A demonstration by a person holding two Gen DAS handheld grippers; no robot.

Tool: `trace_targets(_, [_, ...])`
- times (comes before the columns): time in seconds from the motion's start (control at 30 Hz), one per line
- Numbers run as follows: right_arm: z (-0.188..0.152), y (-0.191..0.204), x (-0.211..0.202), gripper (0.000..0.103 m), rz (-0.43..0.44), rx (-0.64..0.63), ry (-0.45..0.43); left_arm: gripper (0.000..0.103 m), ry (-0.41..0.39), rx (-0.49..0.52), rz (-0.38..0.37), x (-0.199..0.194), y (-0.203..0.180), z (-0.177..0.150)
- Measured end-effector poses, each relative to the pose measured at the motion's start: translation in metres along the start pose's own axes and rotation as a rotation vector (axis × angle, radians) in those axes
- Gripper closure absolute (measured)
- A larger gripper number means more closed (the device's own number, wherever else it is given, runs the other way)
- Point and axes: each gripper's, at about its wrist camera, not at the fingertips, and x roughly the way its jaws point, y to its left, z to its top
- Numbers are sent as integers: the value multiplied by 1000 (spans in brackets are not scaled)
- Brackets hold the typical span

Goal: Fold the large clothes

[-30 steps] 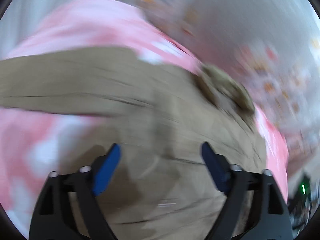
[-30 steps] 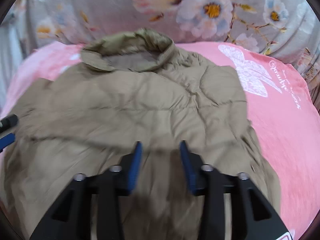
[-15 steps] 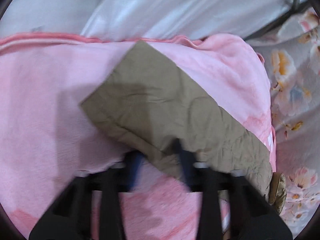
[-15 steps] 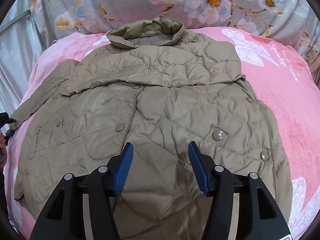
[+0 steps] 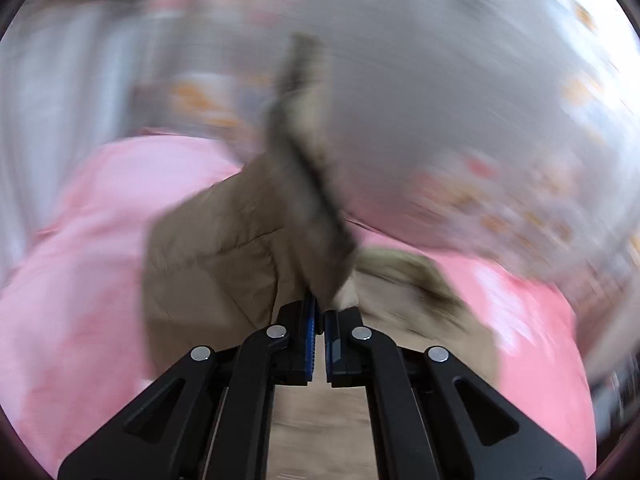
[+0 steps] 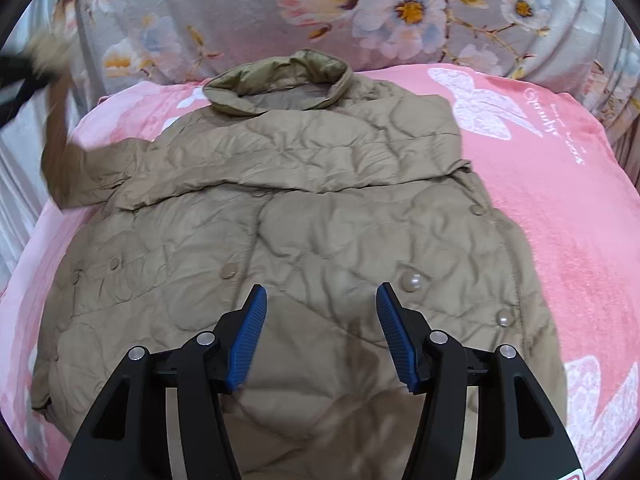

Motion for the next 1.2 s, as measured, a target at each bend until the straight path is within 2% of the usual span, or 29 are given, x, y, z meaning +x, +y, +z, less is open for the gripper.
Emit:
trace_targets(0.07, [0, -10, -2, 47, -11, 16, -1, 99, 70, 50, -79, 21, -45, -21])
trace_targets(0.13, [-1, -20, -4, 47, -27, 29, 1, 92, 152, 106, -114, 48, -78, -46])
trace_targets(0.2, [-2, -32, -4, 46, -41, 49, 7, 54, 214, 127, -80, 70, -94, -73])
trace_targets(0.23, [-2, -39, -4, 45, -45, 60, 11, 51, 232, 126, -72, 79, -96, -83])
trace_targets(0.3, [-3, -48, -5, 43, -53, 77, 8, 50, 255, 105, -78, 83, -89, -98])
trace_targets(0.37, [0, -55, -3, 43, -47, 94, 9, 46, 267, 51, -97, 79, -69, -101])
trace_targets(0.43, [9, -58, 0, 43, -9, 110, 2, 41, 244, -10, -90, 70, -47, -99])
trace_targets(0.5, [24, -61, 2, 43, 28, 122, -17, 41, 213, -59, -52, 60, -22, -94])
trace_targets(0.57, [45, -66, 12, 43, 44, 138, -33, 41, 198, -97, 18, 60, 11, -83])
trace_targets(0.67, [64, -77, 33, 43, 55, 191, -23, 41, 225, -200, 87, 62, 66, -81])
trace_targets(0.73, [69, -85, 51, 43, 88, 244, 4, 42, 254, -361, 82, 68, 112, -82])
trace_targets(0.8, [71, -87, 67, 45, 106, 278, 39, 45, 276, -457, 59, 75, 139, -85])
trace_targets(0.83, [72, -86, 75, 48, 104, 283, 49, 45, 282, -497, 42, 78, 149, -85])
trace_targets(0.87, [74, -83, 79, 62, 96, 272, 53, 45, 288, -532, 18, 82, 156, -86])
trace_targets(0.9, [76, -80, 81, 87, 96, 259, 54, 45, 295, -554, 2, 86, 160, -85])
trace_targets(0.93, [79, -78, 81, 96, 100, 249, 54, 45, 308, -580, -21, 93, 163, -85])
trace_targets(0.97, [85, -74, 76, 101, 99, 237, 34, 47, 318, -599, -30, 98, 166, -85])
trace_targets(1.03, [100, -72, 57, 101, 99, 209, -42, 58, 334, -612, -10, 110, 167, -85])
trace_targets(1.13, [131, -72, 18, 102, 92, 175, -183, 69, 343, -587, 54, 120, 167, -83])
trace_targets(1.2, [143, -70, 10, 102, 62, 149, -221, 75, 349, -552, 96, 124, 161, -83])
